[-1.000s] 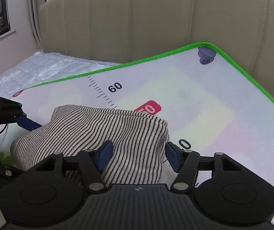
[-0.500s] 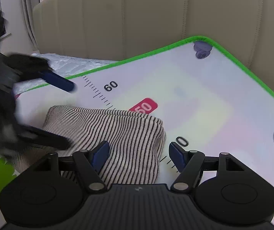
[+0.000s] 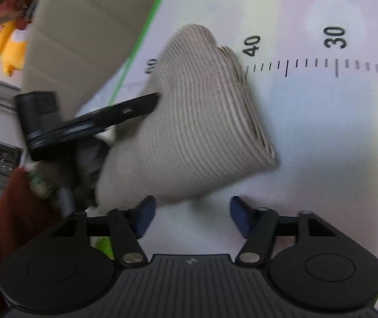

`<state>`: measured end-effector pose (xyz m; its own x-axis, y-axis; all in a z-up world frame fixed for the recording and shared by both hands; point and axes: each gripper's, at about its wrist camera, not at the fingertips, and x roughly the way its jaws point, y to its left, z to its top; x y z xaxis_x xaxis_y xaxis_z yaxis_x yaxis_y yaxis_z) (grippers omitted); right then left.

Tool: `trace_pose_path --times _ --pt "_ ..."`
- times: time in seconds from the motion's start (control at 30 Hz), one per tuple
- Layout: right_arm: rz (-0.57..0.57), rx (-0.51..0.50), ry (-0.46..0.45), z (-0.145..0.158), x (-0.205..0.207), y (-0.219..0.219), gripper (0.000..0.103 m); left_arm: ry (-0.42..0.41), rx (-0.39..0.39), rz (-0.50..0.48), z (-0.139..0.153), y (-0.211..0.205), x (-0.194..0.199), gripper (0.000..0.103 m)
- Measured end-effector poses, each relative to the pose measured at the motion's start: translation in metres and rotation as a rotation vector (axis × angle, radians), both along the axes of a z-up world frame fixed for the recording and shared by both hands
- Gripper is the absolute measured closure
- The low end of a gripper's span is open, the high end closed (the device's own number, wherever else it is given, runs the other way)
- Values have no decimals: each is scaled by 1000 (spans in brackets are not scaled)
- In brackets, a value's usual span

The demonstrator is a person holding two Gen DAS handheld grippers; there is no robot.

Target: Fold clothes

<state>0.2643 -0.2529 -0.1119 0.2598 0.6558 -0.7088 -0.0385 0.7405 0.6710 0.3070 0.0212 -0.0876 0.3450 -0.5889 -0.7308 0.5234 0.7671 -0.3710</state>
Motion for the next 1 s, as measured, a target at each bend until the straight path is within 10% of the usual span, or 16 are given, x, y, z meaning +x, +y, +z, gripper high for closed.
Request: trace_pose_path --times 0.23,0.57,0.83,0.97,1.0 --pt "120 -153 -146 25 35 8 55 60 -36 144 3 26 -27 0" --pt "-17 -199 -227 21 62 -4 56 34 -34 -142 29 -13 -107 1" --pt "65 -259 -419 45 32 -1 56 -10 -254 381 50 90 -61 1" --pt "32 -220 -392 41 34 3 54 112 -145 513 16 88 -46 46" --pt "22 -213 -386 41 39 4 53 115 -136 492 14 80 -47 43"
